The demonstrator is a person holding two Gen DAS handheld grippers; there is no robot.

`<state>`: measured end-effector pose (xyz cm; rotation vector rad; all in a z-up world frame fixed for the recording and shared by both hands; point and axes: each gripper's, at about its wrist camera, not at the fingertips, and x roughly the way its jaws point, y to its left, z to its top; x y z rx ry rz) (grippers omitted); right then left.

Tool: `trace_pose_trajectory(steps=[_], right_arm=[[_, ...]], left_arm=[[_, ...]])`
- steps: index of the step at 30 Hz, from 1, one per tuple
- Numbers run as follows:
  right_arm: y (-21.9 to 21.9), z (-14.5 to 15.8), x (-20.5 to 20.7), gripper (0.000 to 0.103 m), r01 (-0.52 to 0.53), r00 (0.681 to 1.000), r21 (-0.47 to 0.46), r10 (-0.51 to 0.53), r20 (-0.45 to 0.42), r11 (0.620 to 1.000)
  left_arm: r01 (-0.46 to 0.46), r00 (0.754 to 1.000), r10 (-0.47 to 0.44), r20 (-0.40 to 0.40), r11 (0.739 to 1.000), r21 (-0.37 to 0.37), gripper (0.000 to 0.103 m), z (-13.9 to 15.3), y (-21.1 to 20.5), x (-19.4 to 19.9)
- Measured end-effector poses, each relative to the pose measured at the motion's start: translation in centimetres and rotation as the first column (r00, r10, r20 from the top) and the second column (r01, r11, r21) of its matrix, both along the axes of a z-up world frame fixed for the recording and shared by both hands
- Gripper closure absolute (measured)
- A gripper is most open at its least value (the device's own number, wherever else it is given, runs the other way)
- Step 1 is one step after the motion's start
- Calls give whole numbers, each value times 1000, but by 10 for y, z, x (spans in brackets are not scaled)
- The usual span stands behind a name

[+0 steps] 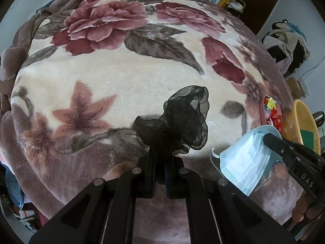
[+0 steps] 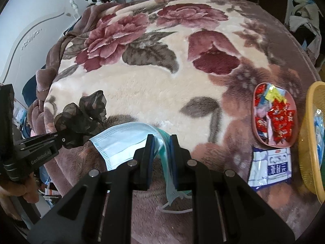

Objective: Organize soft objects
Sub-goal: 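Lift the scrunchie and face mask and carry them over the basket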

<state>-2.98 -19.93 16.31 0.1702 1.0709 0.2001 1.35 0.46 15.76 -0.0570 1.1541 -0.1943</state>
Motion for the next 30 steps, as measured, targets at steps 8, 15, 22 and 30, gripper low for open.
trace_pose_trajectory(steps=[8, 15, 22, 30], right_arm=[[-20, 16, -21, 88, 35, 999, 2, -35, 36, 999], [-44, 31, -38, 88, 84, 994, 1, -84, 67, 996], [-69, 43, -54, 88, 131, 987, 3, -131, 91, 991], [-101, 51, -70, 88, 193, 976, 4, -192, 107, 981]], left_arm=[[37, 999, -37, 36, 999, 2, 99, 20, -22, -15], [83, 995, -83, 60, 997, 2, 99, 32, -46, -27], [131, 988, -131, 78, 991, 5, 99, 42, -72, -36], [190, 977, -190, 95, 982, 8, 99, 52, -107, -44]])
